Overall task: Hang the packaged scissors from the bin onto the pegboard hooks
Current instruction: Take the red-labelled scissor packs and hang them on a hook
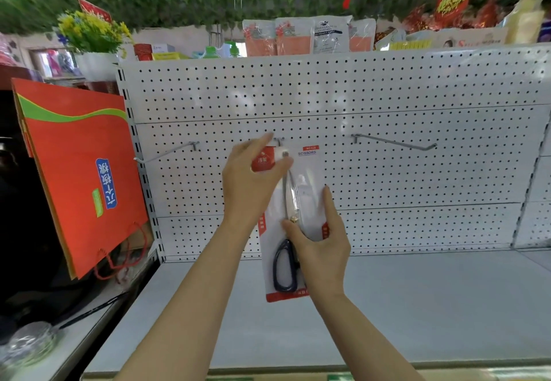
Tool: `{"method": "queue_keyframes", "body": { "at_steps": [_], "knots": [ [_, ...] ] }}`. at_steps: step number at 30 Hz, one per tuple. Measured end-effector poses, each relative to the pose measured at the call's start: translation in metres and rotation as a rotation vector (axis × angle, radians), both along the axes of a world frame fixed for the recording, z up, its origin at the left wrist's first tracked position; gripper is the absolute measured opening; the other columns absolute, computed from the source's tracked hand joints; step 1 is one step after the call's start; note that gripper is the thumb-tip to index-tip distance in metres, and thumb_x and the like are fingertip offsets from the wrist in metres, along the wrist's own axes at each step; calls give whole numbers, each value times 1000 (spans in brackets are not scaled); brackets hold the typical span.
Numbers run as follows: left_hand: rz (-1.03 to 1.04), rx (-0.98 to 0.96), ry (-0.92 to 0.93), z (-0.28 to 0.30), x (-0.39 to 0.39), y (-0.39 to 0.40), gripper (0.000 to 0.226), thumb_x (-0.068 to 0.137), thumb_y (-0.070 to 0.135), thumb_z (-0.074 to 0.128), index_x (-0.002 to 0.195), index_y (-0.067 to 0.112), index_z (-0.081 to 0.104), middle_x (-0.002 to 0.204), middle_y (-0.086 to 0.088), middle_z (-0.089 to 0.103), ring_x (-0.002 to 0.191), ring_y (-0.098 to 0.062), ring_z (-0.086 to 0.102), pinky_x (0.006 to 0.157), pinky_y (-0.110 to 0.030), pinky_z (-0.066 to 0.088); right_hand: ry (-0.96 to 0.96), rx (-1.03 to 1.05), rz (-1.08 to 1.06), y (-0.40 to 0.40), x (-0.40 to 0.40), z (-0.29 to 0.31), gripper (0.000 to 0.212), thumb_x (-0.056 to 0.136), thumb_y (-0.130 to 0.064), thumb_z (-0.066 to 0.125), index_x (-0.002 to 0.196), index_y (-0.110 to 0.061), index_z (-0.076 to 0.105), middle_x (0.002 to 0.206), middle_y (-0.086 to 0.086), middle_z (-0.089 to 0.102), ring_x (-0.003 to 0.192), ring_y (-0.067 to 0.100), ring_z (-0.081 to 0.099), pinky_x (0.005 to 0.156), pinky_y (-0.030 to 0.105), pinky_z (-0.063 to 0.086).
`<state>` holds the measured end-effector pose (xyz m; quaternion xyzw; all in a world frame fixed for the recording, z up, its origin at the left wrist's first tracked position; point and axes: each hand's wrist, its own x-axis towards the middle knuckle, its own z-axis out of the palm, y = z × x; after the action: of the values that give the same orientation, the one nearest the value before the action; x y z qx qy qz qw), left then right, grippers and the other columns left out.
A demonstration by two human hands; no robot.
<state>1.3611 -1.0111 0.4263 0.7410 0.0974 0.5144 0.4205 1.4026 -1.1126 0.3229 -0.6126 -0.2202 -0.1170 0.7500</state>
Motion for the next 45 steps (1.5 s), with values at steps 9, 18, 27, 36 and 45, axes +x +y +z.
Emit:
{"method": "queue_keyframes", "body": {
  "at_steps": [9,18,27,36,45],
  "knots": [
    [-7,142,131,-1,19,18,51,77,22,82,124,29,66,114,14,52,90,4,58,83,-3,44,63,5,-37,14,11,-10,86,71,-30,82,139,-54,37,92,-48,49,96,-21,51,89,23,45],
    [21,215,167,-13,49,37,48,83,25,76,129,27,63,118,11,44,92,3,52,83,-3,40,56,-80,-102,35,34,-12,87,74,-32,80,145,-46,31,94,-29,45,89,-31,42,78,18,38],
    [10,209,177,-19,66,51,50,83,25,74,131,31,60,122,9,42,97,-1,54,95,-30,51,-45,-231,-228,57,61,-17,90,74,-34,78,148,-39,27,108,-4,42,103,15,51,79,29,49],
    [106,451,217,-35,52,55,89,80,44,75,153,29,27,161,1,22,146,-25,17,119,-45,24,-298,-419,-443,13,73,-14,73,81,-38,74,144,-19,42,140,0,48,131,14,38,106,28,34],
    [-73,801,-261,-73,34,-39,58,87,31,72,136,6,55,137,-10,55,128,-28,51,114,-41,33,-622,-711,-836,-82,59,-23,63,85,-41,62,136,-6,50,128,11,58,119,26,52,100,40,40]
  ]
}}
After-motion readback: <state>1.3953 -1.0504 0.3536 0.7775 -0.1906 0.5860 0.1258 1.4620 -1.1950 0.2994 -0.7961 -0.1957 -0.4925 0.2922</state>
